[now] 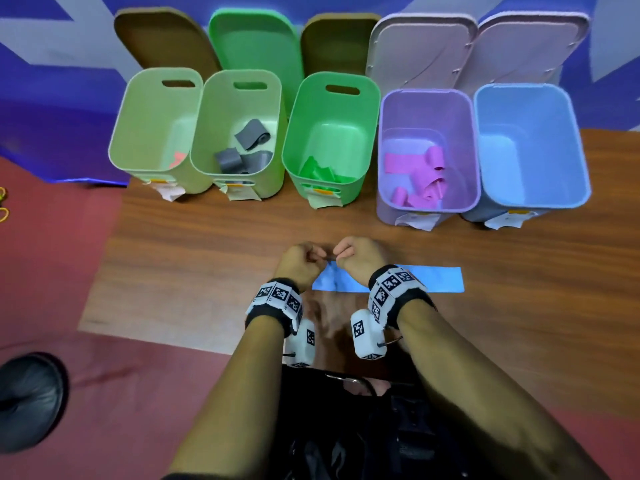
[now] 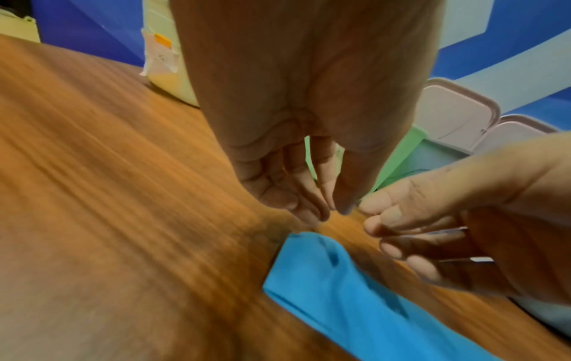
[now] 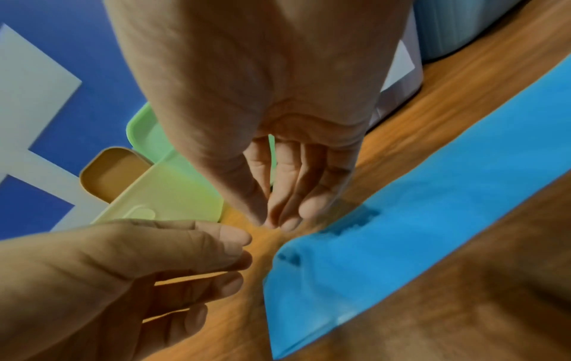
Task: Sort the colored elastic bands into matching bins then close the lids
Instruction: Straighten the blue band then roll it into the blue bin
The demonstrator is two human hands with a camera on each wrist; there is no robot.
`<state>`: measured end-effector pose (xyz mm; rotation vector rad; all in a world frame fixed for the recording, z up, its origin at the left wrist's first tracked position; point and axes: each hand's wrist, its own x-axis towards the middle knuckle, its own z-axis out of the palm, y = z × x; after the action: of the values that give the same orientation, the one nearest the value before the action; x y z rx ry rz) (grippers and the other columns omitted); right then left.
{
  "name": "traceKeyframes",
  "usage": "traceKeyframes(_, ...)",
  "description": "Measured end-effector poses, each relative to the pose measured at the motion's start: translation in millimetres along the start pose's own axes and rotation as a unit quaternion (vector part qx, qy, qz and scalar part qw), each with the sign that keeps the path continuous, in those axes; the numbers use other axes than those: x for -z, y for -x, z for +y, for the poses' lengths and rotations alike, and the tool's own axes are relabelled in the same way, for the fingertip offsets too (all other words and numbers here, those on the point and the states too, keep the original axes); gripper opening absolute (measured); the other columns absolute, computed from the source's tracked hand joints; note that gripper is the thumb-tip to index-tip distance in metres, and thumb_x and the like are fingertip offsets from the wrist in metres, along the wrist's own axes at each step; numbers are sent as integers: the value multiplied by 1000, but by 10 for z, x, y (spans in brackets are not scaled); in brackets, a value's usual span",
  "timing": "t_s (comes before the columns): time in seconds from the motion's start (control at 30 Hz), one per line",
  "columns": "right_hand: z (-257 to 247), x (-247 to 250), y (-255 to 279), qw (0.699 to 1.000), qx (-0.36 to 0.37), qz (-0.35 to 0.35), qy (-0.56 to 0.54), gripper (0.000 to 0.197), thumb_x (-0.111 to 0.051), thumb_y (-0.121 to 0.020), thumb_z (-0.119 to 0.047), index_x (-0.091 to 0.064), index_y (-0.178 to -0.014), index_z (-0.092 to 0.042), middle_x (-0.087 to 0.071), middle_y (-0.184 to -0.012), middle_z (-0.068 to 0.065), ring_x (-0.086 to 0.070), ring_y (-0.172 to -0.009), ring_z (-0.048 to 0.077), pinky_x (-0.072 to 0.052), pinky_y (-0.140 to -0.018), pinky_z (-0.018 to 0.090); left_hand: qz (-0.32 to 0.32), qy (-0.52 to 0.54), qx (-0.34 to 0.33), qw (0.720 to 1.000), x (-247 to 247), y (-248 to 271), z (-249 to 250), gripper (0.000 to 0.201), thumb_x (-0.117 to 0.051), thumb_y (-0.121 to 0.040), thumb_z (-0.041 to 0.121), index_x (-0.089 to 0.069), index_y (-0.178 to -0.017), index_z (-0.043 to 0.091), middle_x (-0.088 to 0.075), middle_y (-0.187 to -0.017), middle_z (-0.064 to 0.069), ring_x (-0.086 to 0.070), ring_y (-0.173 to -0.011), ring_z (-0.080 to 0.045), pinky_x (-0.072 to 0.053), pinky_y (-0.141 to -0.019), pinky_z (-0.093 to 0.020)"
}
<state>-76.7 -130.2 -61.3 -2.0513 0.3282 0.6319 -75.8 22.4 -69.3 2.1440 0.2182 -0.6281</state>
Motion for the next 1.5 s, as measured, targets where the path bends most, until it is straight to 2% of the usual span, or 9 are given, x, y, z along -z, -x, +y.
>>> traceKeyframes(0.2, 99, -314, -160, 999, -36, -20, 26, 29, -55, -82, 1, -63, -74, -25, -65, -74, -4, -66, -86, 21, -54, -89, 36, -34, 2, 37, 999, 34, -96, -336, 27, -58, -80, -1, -70, -93, 19, -71, -97, 2, -67, -93, -16, -50, -77, -13)
traceKeyframes(0.3, 123, -392, -170, 999, -48, -5, 25, 27, -49, -85, 1, -67, -86, -20, -65, -84, -2, -65, -86, 19, -52, -78, 25, -35, 2, 31, 999, 52, -149, -372, 34, -54, -77, -3, -72, -93, 21, -71, -91, 6, -67, -91, -12, -49, -85, -17)
traceKeyframes(0.47, 159, -506, -220, 998, -55, -17, 30, 24, -59, -83, -1, -67, -89, -23, -70, -89, -2, -62, -80, 12, -43, -67, 18, -46, 17, 44, 998, 46, -246, -459, 24, -67, -78, 2, -71, -91, 22, -71, -83, 7, -64, -77, -4, -45, -70, -5)
traceKeyframes(0.77, 39, -408, -161, 998, -44, -34, 10, 21, -64, -82, 3, -65, -93, -14, -61, -74, -5, -62, -83, 19, -52, -87, 33, -53, 91, 26, 994, 51, -201, -272, 26, -64, -80, -4, -63, -92, 19, -67, -81, -2, -64, -75, -18, -54, -72, -28)
traceKeyframes(0.9, -100, -137, -75, 1000, 5, -9, 6, 24, -62, -79, 10, -71, -99, -1, -54, -63, -8, -52, -59, 2, -43, -64, 13, -44, 126, 9, 991, 73, -200, -3, 27, -63, -80, -9, -62, -95, 14, -64, -80, -6, -61, -74, -19, -53, -76, -31)
traceKeyframes(1.0, -234, 152, 4, 999, 20, 20, 23, 18, -68, -78, 1, -74, -90, -11, -57, -62, -10, -49, -53, 0, -33, -50, 9, -35, 155, -15, 987, 105, -189, 278, 29, -64, -81, -13, -59, -100, 9, -60, -76, -6, -57, -64, -16, -51, -66, -26)
traceKeyframes(1.23, -442, 794, 221, 985, 103, 129, 59, 7, -67, -83, -10, -73, -86, -13, -66, -76, -3, -53, -64, 8, -34, -53, 4, -36, 147, -108, 983, 141, -153, 910, 24, -60, -86, -8, -62, -84, 16, -63, -76, -2, -57, -63, -1, -41, -58, -10)
traceKeyframes(1.37, -409, 1148, 305, 975, 115, 189, -16, 10, -71, -81, -11, -70, -75, -19, -57, -57, -17, -49, -59, 3, -39, -58, 18, -39, 153, -178, 971, 60, -50, 1321, 22, -60, -88, -7, -63, -81, 14, -59, -66, 1, -50, -53, 6, -39, -58, -8)
traceKeyframes(1.5, -402, 1505, 460, 957, 139, 249, -52, 12, -74, -82, -16, -67, -76, -23, -64, -71, -12, -59, -72, 9, -48, -75, 24, -38, 150, -233, 960, -31, 16, 1739, 21, -62, -89, -6, -63, -83, 14, -62, -67, 8, -55, -59, 0, -45, -63, -14)
